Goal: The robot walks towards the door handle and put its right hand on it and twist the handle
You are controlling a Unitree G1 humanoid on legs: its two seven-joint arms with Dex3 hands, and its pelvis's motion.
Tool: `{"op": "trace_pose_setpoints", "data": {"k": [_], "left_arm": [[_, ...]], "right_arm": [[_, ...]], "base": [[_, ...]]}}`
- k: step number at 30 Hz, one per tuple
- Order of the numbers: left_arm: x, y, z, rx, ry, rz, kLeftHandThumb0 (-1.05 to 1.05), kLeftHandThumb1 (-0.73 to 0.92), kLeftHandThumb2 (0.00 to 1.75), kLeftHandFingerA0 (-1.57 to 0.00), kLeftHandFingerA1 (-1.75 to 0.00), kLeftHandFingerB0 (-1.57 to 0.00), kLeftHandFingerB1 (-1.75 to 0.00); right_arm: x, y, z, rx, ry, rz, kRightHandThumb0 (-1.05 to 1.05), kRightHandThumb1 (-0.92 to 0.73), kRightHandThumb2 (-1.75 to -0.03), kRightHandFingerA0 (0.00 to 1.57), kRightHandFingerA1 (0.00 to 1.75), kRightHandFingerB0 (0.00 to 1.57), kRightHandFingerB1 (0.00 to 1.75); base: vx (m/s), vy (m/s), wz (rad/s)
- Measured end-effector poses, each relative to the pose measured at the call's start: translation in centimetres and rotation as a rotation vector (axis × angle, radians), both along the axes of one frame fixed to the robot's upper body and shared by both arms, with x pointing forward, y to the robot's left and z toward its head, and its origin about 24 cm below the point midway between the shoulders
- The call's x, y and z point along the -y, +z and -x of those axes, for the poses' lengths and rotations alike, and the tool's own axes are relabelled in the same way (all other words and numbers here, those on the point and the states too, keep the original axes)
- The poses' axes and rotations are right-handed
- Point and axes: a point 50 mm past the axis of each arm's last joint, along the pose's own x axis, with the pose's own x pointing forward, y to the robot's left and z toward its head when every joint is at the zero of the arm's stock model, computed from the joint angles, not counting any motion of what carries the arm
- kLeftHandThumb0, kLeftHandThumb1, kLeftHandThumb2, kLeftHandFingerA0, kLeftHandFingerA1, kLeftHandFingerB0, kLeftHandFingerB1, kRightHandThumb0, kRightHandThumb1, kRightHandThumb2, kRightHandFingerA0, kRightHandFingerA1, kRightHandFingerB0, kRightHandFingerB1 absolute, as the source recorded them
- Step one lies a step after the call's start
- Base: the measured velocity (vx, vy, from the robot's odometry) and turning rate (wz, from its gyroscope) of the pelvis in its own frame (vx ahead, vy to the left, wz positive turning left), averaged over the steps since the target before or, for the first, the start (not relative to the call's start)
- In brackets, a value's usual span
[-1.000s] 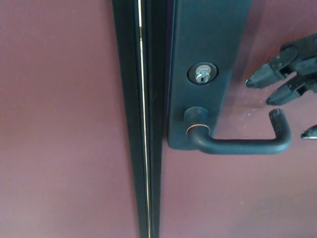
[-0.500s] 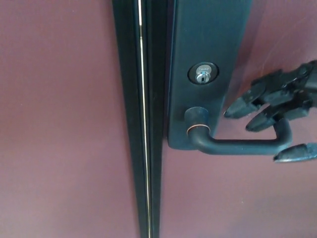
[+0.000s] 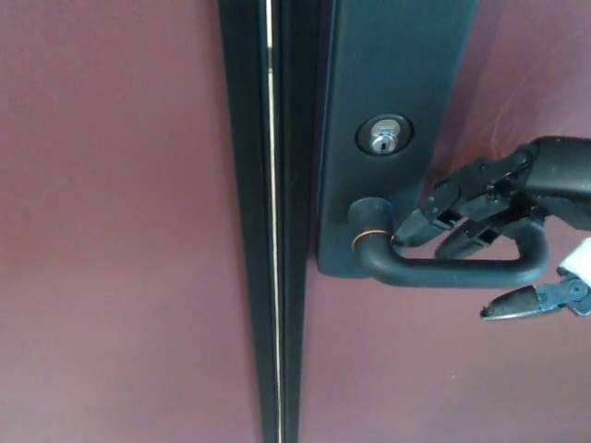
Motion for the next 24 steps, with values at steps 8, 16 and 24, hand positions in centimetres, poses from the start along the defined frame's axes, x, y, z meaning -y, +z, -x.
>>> {"op": "trace_pose_setpoints", "data": {"k": [8, 16, 24], "left_arm": [[0.22, -0.18, -0.45, -0.010, 0.005, -0.013, -0.36, 0.60, 0.58, -0.64, -0.45, -0.47, -0.38], [0.26, -0.29, -0.26, -0.018, 0.010, -0.019, -0.37, 0.60, 0.58, -0.64, -0.45, -0.47, -0.38], [0.25, -0.34, -0.07, -0.027, 0.005, -0.026, -0.37, 0.60, 0.58, -0.64, -0.45, -0.47, -0.38]], "right_arm": [[-0.20, -0.23, -0.53, 0.015, -0.001, 0.033, -0.42, -0.52, -0.56, 0.39, 0.39, 0.40, 0.36], [-0.06, -0.25, -0.89, 0.041, -0.009, 0.063, -0.42, -0.52, -0.56, 0.40, 0.39, 0.40, 0.36], [0.50, 0.15, -0.91, 0.044, -0.016, 0.074, -0.42, -0.53, -0.56, 0.41, 0.39, 0.41, 0.36]], "base": [[0.00, 0.000, 0.00], [0.00, 0.000, 0.00], [0.00, 0.000, 0.00]]}}
